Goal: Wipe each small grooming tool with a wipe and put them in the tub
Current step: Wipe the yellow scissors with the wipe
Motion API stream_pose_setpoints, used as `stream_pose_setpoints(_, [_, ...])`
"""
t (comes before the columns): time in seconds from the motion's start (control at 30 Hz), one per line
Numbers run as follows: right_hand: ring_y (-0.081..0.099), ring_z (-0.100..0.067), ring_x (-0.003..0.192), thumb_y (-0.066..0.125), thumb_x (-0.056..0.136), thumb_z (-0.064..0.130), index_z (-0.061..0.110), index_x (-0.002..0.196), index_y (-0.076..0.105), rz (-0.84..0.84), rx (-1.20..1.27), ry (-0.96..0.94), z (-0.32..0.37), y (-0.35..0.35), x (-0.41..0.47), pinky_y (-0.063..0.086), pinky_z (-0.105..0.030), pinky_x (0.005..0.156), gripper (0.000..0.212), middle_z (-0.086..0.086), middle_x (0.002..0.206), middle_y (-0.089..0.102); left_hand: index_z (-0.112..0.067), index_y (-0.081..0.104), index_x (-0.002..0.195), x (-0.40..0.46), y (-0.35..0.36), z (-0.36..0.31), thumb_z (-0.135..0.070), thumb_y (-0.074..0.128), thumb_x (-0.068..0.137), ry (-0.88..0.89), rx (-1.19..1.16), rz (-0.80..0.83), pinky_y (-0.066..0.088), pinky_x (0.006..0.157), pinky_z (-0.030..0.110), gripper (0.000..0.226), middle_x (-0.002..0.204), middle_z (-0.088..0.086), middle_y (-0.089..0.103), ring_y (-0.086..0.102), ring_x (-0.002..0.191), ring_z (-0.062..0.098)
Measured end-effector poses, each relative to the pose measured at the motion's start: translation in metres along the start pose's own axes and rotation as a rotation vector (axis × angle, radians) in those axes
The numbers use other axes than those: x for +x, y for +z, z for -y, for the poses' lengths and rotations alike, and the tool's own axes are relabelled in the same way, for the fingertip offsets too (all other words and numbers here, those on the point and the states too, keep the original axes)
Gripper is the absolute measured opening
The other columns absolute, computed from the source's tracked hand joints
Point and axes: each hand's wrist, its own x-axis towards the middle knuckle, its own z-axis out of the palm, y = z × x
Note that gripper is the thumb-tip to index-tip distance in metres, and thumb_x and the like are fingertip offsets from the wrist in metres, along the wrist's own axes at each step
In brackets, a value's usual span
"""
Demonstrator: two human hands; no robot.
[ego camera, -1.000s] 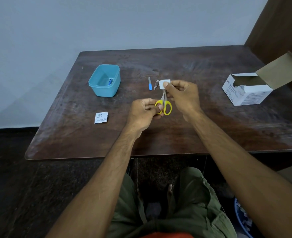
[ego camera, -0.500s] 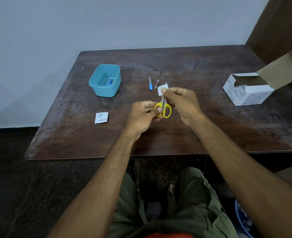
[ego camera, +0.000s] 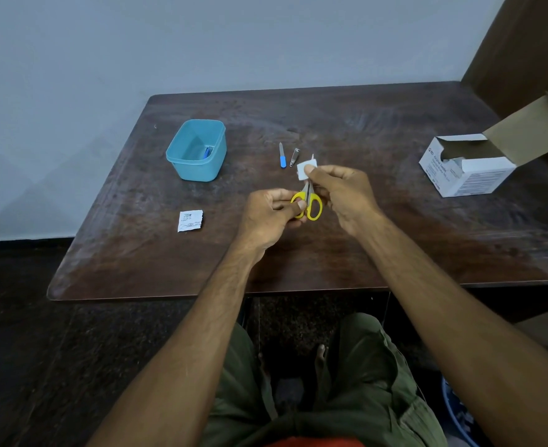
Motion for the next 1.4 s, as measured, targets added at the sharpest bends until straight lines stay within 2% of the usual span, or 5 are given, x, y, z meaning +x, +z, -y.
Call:
stream_pose_setpoints(0.27, [0.06,-0.014,0.054,0.067,0.089,0.019,0.004,0.09,0.068,0.072,0.222,0.067,0.013,0.007,0.0,0.046,-0.022,0.043,0.016,-0.007,0.076,0.067,-0.006,0.065,0.104,-0.003,0.004,-0.004,-0.04,0.038,0.101,-0.318,-0.54,0.126,0.059,0.078,0.027,0.044,0.093,0.015,0.074,0.073,0.083,0.021])
stream_pose_setpoints(0.53, [0.053,-0.013,0.055,0.065,0.091,0.021,0.006,0.085,0.07,0.106,0.172,0.058,0.009,0.008,-0.004,0.043,-0.024,0.05,0.017,-0.009,0.077,0.064,0.001,0.064,0.106,-0.006,-0.001,-0.005,-0.019,0.048,0.099,-0.376,-0.748,0.206,0.059,0.069,0.019,0.027,0.086,0.01,0.068,0.072,0.077,0.014])
stream_pose_setpoints(0.77, [0.066,-0.012,0.069,0.067,0.089,0.022,0.015,0.084,0.071,-0.019,0.034,0.035,0.007,0.003,-0.006,0.047,-0.03,0.072,0.01,0.0,0.08,0.072,-0.004,0.064,0.095,-0.001,-0.003,-0.001,-0.009,0.057,0.094,-0.293,-0.616,0.064,0.057,0.06,0.016,0.009,0.072,0.005,0.072,0.071,0.066,0.011])
stream_pose_setpoints(1.07, [0.062,-0.005,0.067,0.067,0.089,0.02,0.015,0.081,0.073,-0.044,-0.154,-0.109,0.003,0.003,-0.013,0.047,-0.012,0.06,0.012,-0.001,0.077,0.072,-0.008,0.063,0.088,0.002,0.0,-0.001,0.0,0.066,0.086,-0.051,-0.254,-0.179,0.056,0.057,0.021,0.009,0.079,0.007,0.071,0.067,0.062,0.009])
stream_pose_setpoints(1.4, [0.062,-0.016,0.063,0.069,0.087,0.02,0.01,0.071,0.074,-0.076,-0.288,-0.222,0.001,0.015,-0.006,0.055,-0.04,0.065,0.019,-0.014,0.072,0.072,-0.006,0.063,0.091,-0.003,0.005,-0.001,-0.002,0.067,0.087,-0.007,-0.177,-0.168,0.056,0.058,0.021,0.007,0.077,0.005,0.071,0.068,0.062,0.009])
